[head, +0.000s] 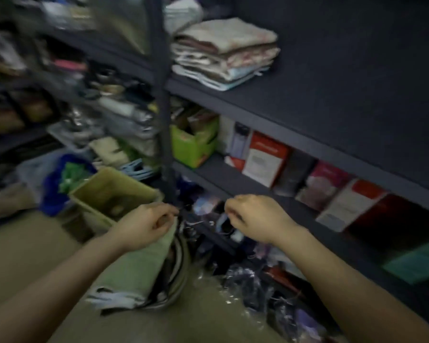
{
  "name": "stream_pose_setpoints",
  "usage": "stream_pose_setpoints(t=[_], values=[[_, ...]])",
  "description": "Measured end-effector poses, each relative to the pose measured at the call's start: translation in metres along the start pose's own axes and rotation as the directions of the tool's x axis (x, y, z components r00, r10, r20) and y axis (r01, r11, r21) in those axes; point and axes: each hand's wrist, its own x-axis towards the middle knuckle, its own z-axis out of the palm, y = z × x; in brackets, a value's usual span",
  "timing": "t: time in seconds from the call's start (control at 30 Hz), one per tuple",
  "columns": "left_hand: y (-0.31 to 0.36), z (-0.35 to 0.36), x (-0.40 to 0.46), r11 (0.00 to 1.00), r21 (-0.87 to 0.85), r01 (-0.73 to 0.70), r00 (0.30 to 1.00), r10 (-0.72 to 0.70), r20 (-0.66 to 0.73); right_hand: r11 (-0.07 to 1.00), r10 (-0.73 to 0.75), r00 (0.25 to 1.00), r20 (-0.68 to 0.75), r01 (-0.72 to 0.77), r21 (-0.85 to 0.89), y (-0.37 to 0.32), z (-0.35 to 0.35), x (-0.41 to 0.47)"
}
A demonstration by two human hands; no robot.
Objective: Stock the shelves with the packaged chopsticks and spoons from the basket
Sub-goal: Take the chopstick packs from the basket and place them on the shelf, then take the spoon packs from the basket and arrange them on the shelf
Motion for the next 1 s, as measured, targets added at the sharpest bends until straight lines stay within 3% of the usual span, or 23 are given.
stream_pose_setpoints(t=[0.2, 0.33, 0.5, 0.67, 0.77, 0.9, 1.0], values=[[-0.145, -0.049, -0.063, 0.983, -0.065, 0.174, 0.984, -0.170, 0.055, 0.993, 0.021, 0.983, 0.184, -0.041, 0.110, -0.094, 0.097, 0.113], [-0.215, -0.056, -0.061, 0.962, -0.078, 0.262, 0.965, -0.259, 0.049, 0.955, 0.134, 0.955, 0.264, -0.196, 0.222, -0.129, 0.164, 0.171], [-0.283, -0.039, -0.044, 0.933, -0.113, 0.341, 0.938, -0.346, -0.028, 0.969, 0.158, 0.927, 0.341, -0.212, 0.126, -0.139, 0.238, 0.262], [-0.313, -0.020, -0.030, 0.910, -0.184, 0.371, 0.923, -0.384, -0.038, 0.983, 0.161, 0.855, 0.493, -0.093, -0.159, -0.143, 0.297, 0.326], [-0.320, -0.008, -0.018, 0.896, -0.226, 0.383, 0.916, -0.400, -0.032, 0.955, 0.180, 0.844, 0.505, -0.026, -0.297, -0.144, 0.322, 0.328], [-0.317, -0.001, -0.004, 0.871, -0.293, 0.394, 0.912, -0.410, 0.009, 0.957, 0.124, 0.867, 0.483, 0.024, -0.289, -0.141, 0.306, 0.331], [-0.309, -0.001, 0.006, 0.826, -0.337, 0.451, 0.884, -0.466, 0.038, 0.972, 0.086, 0.932, 0.352, 0.000, -0.236, -0.121, 0.260, 0.342]])
